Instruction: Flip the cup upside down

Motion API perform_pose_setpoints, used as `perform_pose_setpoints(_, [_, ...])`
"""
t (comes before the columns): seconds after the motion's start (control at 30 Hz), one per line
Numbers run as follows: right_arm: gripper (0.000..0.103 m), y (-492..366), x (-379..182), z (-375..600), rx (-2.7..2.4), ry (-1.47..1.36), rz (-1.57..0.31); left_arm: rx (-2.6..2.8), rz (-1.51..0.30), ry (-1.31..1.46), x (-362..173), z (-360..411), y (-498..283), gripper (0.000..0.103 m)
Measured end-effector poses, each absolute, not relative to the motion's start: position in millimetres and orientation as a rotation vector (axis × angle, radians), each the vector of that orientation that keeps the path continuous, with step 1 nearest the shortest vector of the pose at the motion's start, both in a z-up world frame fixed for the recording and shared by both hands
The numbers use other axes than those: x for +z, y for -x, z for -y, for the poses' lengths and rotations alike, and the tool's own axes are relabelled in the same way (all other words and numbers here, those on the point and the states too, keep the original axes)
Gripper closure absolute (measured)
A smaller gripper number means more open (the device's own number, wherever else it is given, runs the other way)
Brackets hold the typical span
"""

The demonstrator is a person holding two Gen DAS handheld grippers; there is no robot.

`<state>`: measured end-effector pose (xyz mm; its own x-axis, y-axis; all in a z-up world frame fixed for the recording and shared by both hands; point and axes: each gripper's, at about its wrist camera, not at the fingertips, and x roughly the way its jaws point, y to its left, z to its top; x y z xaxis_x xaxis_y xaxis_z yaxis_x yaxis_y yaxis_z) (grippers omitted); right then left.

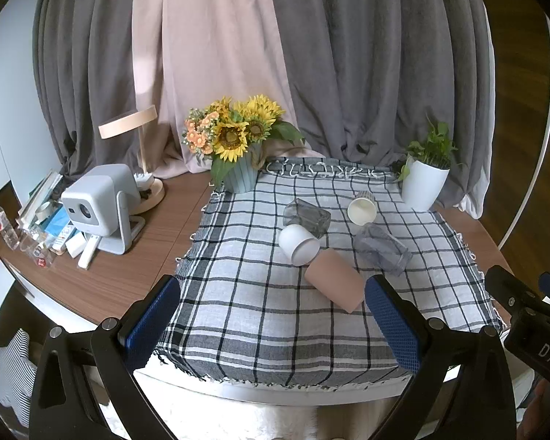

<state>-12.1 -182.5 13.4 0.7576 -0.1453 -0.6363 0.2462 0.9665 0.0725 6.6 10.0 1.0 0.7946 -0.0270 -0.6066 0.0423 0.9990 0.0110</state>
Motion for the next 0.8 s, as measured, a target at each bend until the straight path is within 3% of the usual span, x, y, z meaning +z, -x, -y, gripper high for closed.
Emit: perform_pose_setpoints(0.8, [0.001,10.4,13.9,180.7,-0.218,-0.158,-0.678,-0.038,-0.652,-0.021,0.4,-11.3,-6.6,0.0])
